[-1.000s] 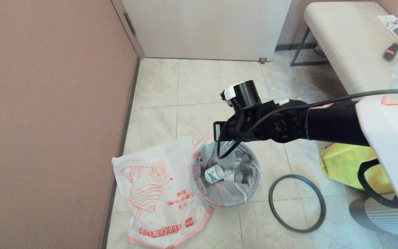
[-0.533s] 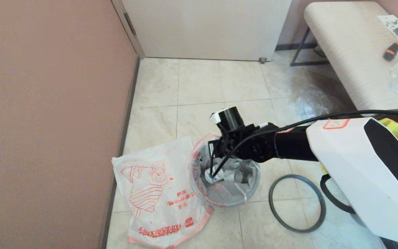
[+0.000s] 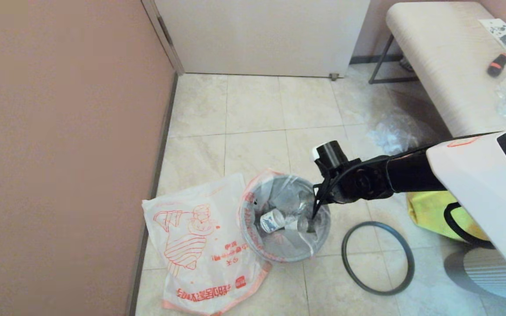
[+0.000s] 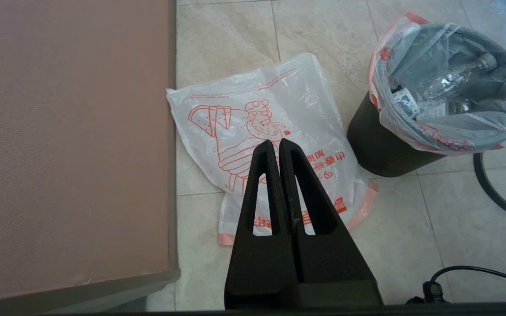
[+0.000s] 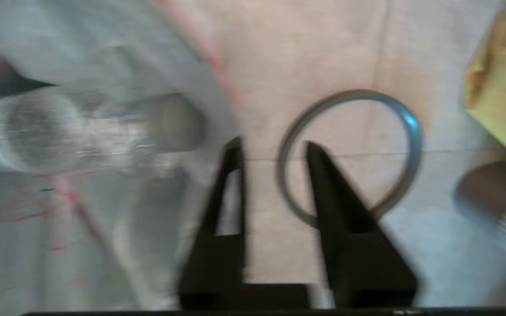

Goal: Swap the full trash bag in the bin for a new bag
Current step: Place the trash bag on the floor

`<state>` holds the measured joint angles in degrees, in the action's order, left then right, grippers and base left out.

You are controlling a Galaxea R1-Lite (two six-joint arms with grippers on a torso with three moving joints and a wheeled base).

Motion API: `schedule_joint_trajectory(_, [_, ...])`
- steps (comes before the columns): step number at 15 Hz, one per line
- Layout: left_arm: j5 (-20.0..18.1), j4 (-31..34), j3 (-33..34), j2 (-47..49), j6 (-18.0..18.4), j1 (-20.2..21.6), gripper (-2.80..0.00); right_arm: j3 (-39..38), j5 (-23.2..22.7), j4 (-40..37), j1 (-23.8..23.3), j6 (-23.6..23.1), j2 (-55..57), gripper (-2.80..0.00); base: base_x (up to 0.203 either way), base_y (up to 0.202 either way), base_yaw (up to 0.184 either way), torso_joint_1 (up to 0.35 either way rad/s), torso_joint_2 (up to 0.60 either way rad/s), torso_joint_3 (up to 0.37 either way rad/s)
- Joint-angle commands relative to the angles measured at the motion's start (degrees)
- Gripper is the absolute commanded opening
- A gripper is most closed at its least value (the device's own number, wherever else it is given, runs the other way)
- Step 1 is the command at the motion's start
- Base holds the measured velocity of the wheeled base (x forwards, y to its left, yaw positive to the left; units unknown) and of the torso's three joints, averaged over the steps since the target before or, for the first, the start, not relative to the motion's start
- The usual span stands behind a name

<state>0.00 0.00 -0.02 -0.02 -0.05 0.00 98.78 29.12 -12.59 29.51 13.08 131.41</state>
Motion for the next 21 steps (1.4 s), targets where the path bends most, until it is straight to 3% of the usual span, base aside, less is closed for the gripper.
schedule_joint_trajectory(1, [0.0, 0.0, 0.0, 0.0, 0.0, 0.0, -2.80, -0.4, 0.1, -0.1, -1.2, -0.5, -0.3, 0.00, 0.000, 0.000, 0.000, 0.000, 0.00, 0.000])
schedule_joint_trajectory(18, [0.0, 0.0, 0.0, 0.0, 0.0, 0.0, -2.80, -1.0, -2.6, 0.2, -2.8, -0.5, 5.1, 0.00, 0.000, 0.000, 0.000, 0.000, 0.00, 0.000])
schedule_joint_trajectory(19, [0.0, 0.0, 0.0, 0.0, 0.0, 0.0, -2.80, -0.8, -3.0, 0.3, -2.8, -0.5, 6.3, -2.80, 0.000, 0.000, 0.000, 0.000, 0.00, 0.000])
schedule_joint_trajectory(21, [0.0, 0.0, 0.0, 0.0, 0.0, 0.0, -2.80, -0.6, -5.3, 0.3, -2.7, -0.5, 6.7, -2.80, 0.000, 0.000, 0.000, 0.000, 0.00, 0.000])
